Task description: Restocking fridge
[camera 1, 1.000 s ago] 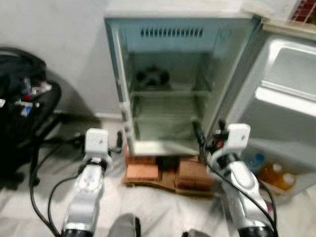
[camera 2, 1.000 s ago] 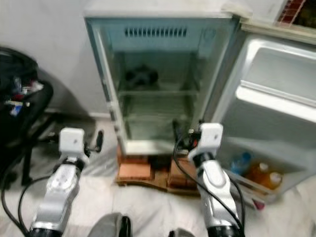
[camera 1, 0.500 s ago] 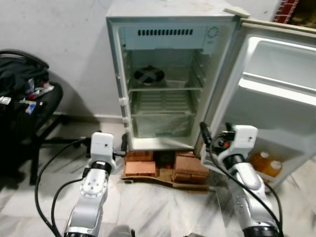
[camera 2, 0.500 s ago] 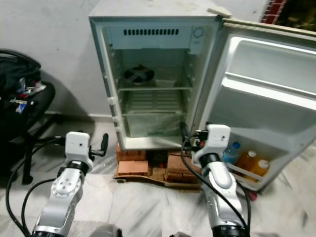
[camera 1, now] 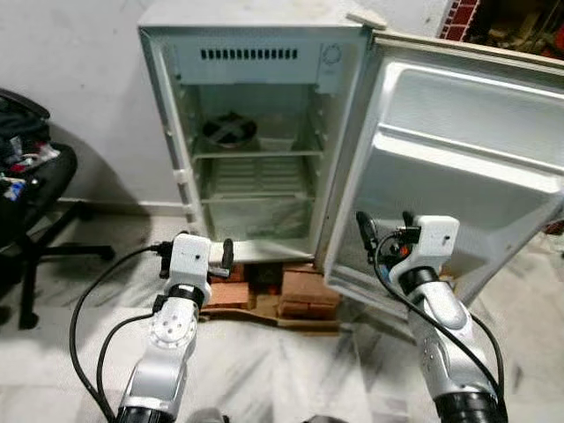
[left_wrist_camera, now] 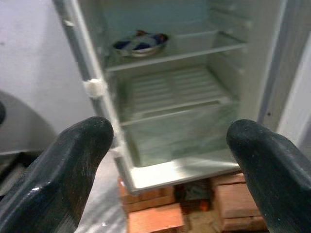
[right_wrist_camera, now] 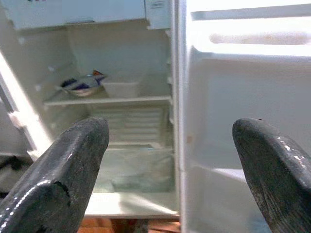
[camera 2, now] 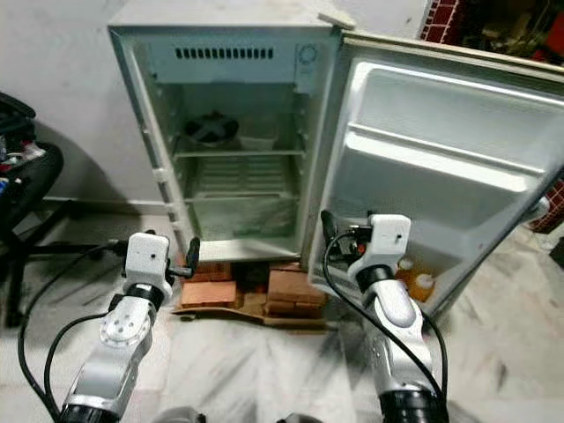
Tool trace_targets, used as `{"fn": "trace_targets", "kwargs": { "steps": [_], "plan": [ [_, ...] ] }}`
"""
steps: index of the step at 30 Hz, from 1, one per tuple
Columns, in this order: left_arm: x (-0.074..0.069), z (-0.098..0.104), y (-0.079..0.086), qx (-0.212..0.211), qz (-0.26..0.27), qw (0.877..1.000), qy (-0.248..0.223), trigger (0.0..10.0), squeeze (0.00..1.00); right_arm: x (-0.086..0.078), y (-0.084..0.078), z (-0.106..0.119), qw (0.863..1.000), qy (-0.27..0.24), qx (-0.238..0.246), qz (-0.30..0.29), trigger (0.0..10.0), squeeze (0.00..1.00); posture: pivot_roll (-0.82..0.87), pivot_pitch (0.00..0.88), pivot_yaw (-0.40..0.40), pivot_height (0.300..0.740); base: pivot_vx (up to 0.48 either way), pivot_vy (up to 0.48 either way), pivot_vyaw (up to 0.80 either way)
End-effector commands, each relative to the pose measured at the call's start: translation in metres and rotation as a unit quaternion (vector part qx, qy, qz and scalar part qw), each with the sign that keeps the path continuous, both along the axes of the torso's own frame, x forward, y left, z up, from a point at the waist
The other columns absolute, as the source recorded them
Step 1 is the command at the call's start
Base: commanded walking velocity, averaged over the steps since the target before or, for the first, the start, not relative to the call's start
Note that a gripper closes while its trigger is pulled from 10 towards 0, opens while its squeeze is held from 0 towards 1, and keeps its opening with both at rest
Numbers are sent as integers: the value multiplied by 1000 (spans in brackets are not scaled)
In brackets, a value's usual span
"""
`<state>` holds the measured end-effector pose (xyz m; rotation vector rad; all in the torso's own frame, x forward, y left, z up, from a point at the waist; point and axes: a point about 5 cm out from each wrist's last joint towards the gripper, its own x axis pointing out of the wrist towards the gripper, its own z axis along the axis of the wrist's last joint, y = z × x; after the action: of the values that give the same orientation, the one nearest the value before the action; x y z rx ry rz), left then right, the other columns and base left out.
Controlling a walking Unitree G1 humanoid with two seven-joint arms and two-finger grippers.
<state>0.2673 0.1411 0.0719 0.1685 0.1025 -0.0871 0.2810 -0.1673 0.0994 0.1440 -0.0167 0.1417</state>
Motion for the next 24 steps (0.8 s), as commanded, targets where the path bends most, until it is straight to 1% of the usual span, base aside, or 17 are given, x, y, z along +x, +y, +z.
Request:
{"fn": "trace_targets", "kwargs": {
  "steps": [1, 4, 9, 16, 24],
  "plan": [
    [0, -3, 6, 6, 7, 1000, 4, 10000, 0, 4, 7, 2, 1000, -3, 0, 16, 10000, 0, 93, 21, -41, 740, 0, -480, 0],
    [-1, -4, 5, 6, 4, 1000, 6, 10000, 0, 4, 9, 2, 1000, -1, 2, 25, 10000, 0, 93, 20, -41, 740, 0, -480, 0],
    [-1, -5, 1, 4, -1, 1000, 8, 10000, 0, 1, 18, -5, 996, 22, 11, 81, 10000, 0, 93, 18, -41, 740, 0, -480, 0],
    [-1, -7, 3, 10, -2, 1000, 10, 10000, 0, 3, 14, -5, 997, 16, 7, 77, 10000, 0, 95, 16, -41, 740, 0, -480, 0],
    [0, -6, 3, 16, -3, 1000, 10, 10000, 0, 2, 18, -10, 993, 36, 22, 114, 10000, 0, 97, 13, -39, 740, 0, -480, 0]
  ]
}}
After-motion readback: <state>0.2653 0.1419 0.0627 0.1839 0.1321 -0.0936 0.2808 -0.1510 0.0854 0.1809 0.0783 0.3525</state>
